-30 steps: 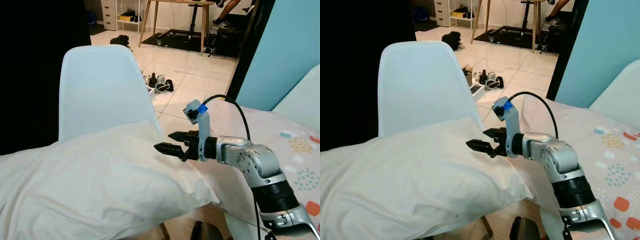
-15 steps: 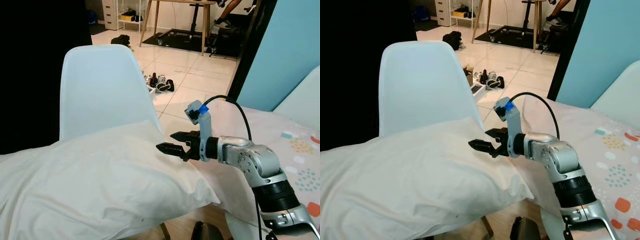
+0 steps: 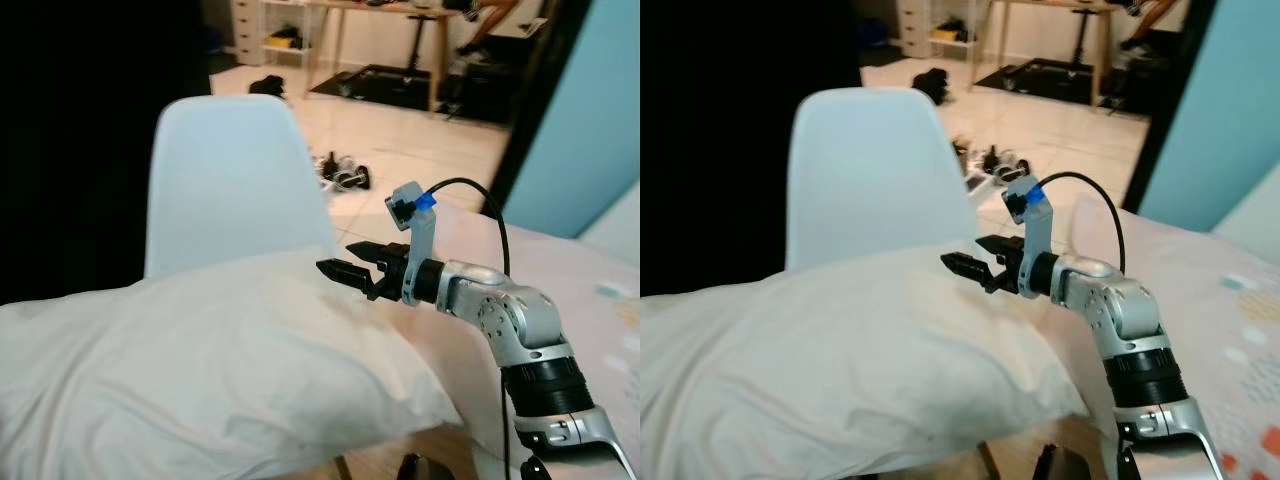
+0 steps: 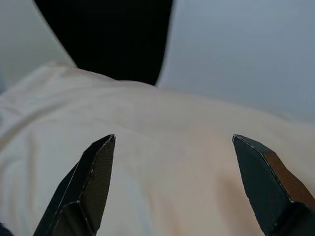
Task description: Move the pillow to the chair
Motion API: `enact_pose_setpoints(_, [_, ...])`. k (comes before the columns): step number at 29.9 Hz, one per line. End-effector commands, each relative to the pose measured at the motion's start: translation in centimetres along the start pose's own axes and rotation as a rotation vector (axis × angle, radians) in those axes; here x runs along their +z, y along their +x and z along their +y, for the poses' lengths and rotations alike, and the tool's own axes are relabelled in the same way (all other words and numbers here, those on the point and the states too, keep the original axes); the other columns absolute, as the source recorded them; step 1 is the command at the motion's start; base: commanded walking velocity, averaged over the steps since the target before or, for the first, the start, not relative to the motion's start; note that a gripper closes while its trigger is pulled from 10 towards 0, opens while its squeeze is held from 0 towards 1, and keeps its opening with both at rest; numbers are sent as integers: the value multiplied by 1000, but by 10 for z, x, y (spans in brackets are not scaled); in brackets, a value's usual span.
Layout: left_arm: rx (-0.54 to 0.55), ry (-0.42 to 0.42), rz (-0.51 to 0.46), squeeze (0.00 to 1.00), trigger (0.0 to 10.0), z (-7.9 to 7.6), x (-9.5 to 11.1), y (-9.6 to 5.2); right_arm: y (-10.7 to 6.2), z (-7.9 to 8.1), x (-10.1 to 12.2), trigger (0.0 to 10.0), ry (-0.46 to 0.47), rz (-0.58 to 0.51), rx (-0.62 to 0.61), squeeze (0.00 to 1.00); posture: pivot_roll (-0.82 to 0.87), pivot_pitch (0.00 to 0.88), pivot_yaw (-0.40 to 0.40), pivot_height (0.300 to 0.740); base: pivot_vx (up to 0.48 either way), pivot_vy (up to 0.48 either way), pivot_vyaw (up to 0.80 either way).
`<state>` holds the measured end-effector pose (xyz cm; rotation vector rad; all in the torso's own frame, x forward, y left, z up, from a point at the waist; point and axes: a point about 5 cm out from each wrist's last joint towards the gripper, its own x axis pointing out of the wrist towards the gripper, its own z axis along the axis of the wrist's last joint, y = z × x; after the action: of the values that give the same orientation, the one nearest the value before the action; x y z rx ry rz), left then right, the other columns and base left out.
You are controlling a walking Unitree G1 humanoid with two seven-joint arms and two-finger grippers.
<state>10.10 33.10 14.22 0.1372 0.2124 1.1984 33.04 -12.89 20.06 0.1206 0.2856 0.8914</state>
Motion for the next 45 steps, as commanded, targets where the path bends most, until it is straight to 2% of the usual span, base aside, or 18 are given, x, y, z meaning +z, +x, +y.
enact_pose_setpoints(1, [34, -4, 48, 0, 10000, 4, -10, -7, -2, 0, 4, 10000, -14, -18, 8, 0, 202, 0, -32, 441, 0, 0, 800])
enact_pose_setpoints(6, [32, -10, 62, 0, 10000, 4, -11, -13, 0, -1, 1, 10000, 1, -8, -3, 0, 204, 0, -34, 441, 0, 0, 800])
enact_pose_setpoints(9, [25, -6, 68, 0, 10000, 4, -10, -17, 1, -2, 0, 10000, -6, 4, -10, 0, 204, 0, -31, 441, 0, 0, 0])
enact_pose_setpoints(14, [23, -5, 134, 0, 10000, 6, -20, -21, 1, -5, -3, 10000, -8, 28, -30, 0, 210, 0, -33, 441, 0, 0, 0])
enact_pose_setpoints(15, [-16, -16, 194, 0, 10000, 2, -32, -21, 2, -7, -5, 10000, -6, 38, -50, 0, 209, 0, -33, 441, 0, 0, 0])
enact_pose_setpoints(16, [-16, -16, 194, 0, 10000, 2, -32, -21, 2, -7, -5, 10000, -6, 38, -50, 0, 209, 0, -33, 441, 0, 0, 0])
enact_pose_setpoints(17, [-91, -27, 214, 0, 10000, -9, -35, -22, 3, -8, -6, 10000, -7, 45, -64, 0, 208, 0, -34, 441, 0, 0, 0])
enact_pose_setpoints(20, [-91, -27, 214, 0, 10000, -9, -35, -22, 3, -8, -6, 10000, -7, 45, -64, 0, 208, 0, -34, 441, 0, 0, 0])
enact_pose_setpoints(22, [-143, -5, 178, 0, 10000, -18, -31, -21, 3, -8, -6, 10000, -1, 42, -70, 0, 203, 0, -30, 441, 0, 0, 0])
enact_pose_setpoints(24, [-152, 16, 183, 0, 10000, -22, -33, -20, 3, -9, -6, 10000, -1, 41, -73, 0, 201, 0, -31, 441, 0, 0, 0])
enact_pose_setpoints(29, [-109, 15, 235, 0, 10000, -18, -41, -20, 2, -10, -6, 10000, -1, 41, -78, 0, 197, 0, -32, 441, 0, 0, 0])
enact_pose_setpoints(32, [-33, 6, 314, 0, 10000, -8, -59, -19, 1, -12, -5, 10000, 1, 39, -85, 0, 195, 0, -34, 441, 0, 0, 0])
enact_pose_setpoints(36, [40, -47, 420, 0, 10000, 0, -83, -14, 1, -12, -5, 10000, 1, 39, -90, 0, 186, 0, -34, 441, 0, 0, 0])
enact_pose_setpoints(40, [69, -42, 448, 0, 10000, 1, -92, -13, 0, -12, -5, 10000, 2, 39, -91, 0, 185, 0, -35, 441, 0, 0, 0])
enact_pose_setpoints(42, [47, -66, 464, 0, 10000, -9, -100, -9, -1, -13, -4, 10000, 2, 36, -97, 0, 176, 0, -40, 441, 0, 0, 0])
enact_pose_setpoints(43, [47, -66, 464, 0, 10000, -9, -100, -9, -1, -13, -4, 10000, 2, 36, -97, 0, 176, 0, -40, 441, 0, 0, 0])
enact_pose_setpoints(45, [-72, -147, 438, 0, 10000, -36, -99, -1, -2, -13, -2, 10000, 4, 27, -100, 0, 168, 0, -45, 441, 0, 0, 0])
